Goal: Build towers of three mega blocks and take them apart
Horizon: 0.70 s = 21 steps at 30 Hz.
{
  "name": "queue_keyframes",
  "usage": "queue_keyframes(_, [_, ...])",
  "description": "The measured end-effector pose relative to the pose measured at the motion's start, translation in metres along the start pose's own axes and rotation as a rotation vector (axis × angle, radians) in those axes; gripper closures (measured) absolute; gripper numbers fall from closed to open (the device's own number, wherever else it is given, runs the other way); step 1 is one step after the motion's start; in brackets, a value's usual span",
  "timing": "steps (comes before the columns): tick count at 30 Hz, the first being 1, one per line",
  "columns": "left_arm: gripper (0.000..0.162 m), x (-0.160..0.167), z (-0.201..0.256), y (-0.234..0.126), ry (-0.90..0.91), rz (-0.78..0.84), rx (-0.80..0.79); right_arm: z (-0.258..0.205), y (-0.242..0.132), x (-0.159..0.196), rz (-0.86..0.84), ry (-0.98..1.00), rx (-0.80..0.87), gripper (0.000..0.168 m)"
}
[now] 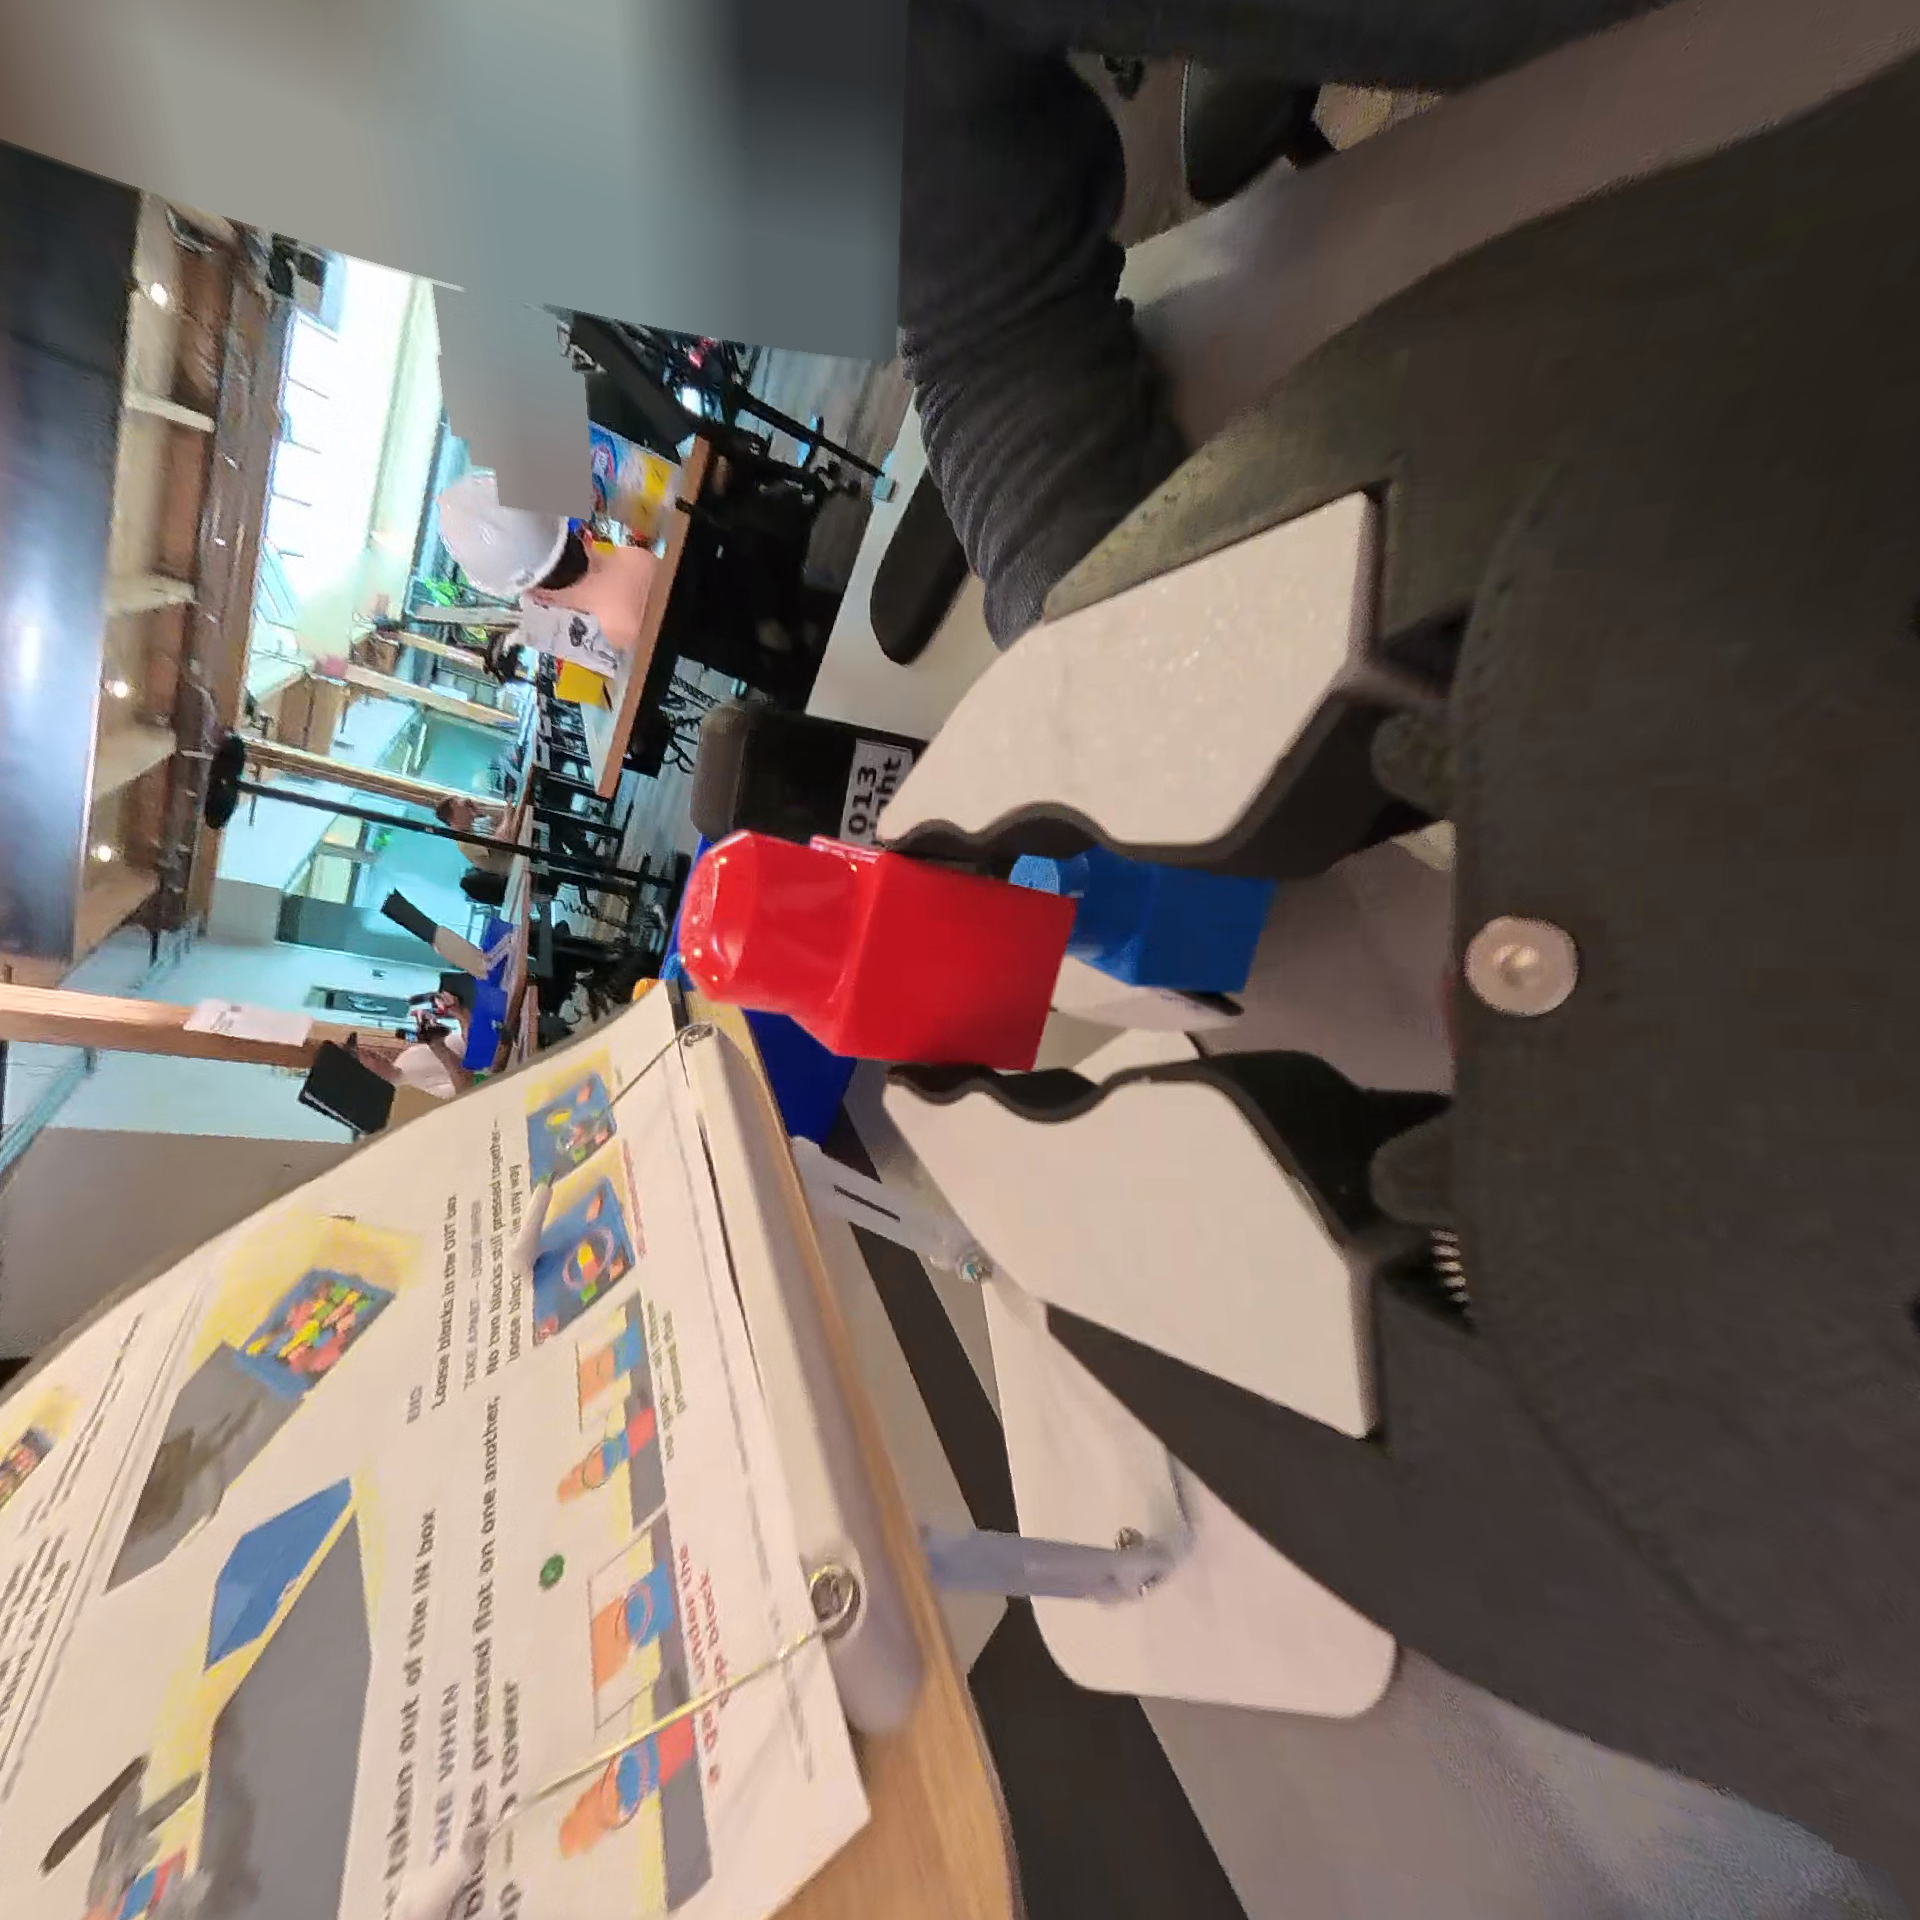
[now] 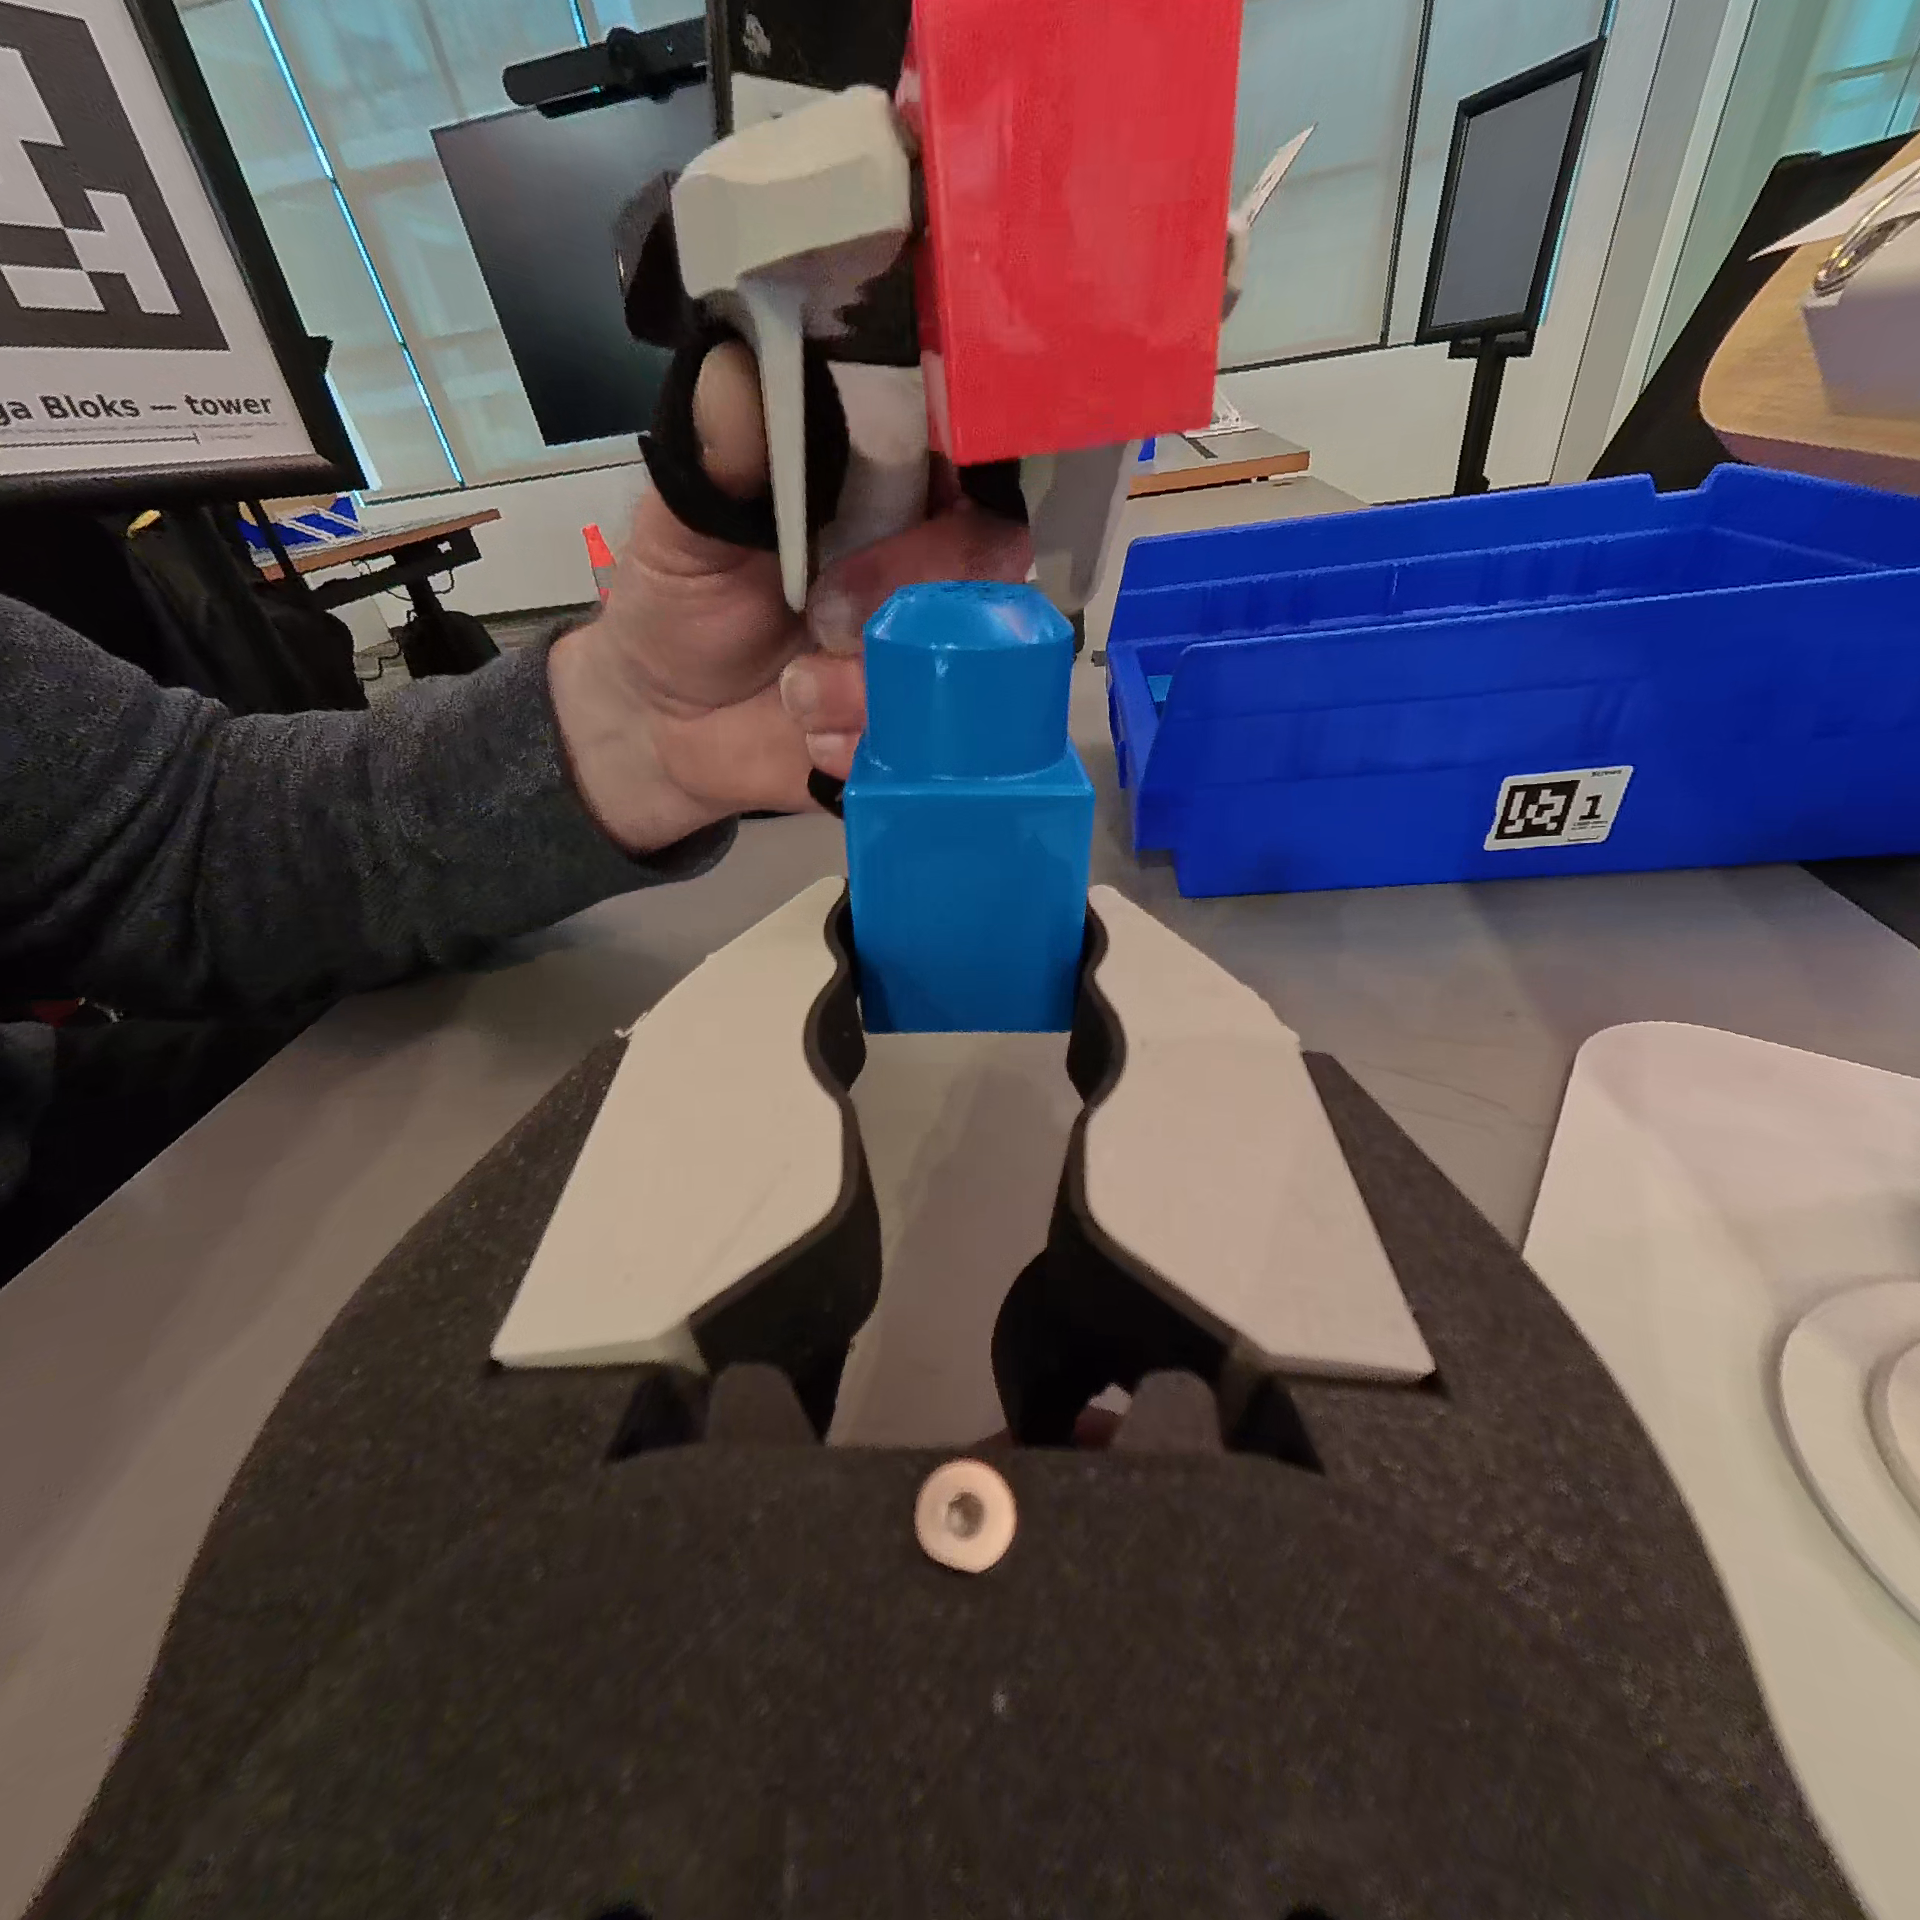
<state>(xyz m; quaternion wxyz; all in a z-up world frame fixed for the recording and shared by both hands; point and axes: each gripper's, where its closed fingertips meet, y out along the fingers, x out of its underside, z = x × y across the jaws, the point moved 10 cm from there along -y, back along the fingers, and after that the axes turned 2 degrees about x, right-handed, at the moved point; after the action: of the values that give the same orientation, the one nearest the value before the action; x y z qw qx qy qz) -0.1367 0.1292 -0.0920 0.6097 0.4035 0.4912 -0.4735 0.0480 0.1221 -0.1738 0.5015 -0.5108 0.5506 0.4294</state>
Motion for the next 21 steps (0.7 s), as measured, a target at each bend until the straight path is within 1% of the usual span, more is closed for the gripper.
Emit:
queue_keyframes(7, [0.125,0.021,0.002,0.013,-0.058,0.037,0.084,0.000,0.000,0.000,-0.005,0.000,0.000,0.133])
queue_keyframes(11, [0.125,0.028,0.005,0.017,-0.056,0.002,0.096,0.001,-0.001,0.000,0.005,0.007,0.002,0.133])
queue_keyframes(21, [0.125,0.035,0.003,0.014,-0.074,0.024,0.120,-0.002,0.001,0.001,-0.023,-0.019,0.009,0.133])
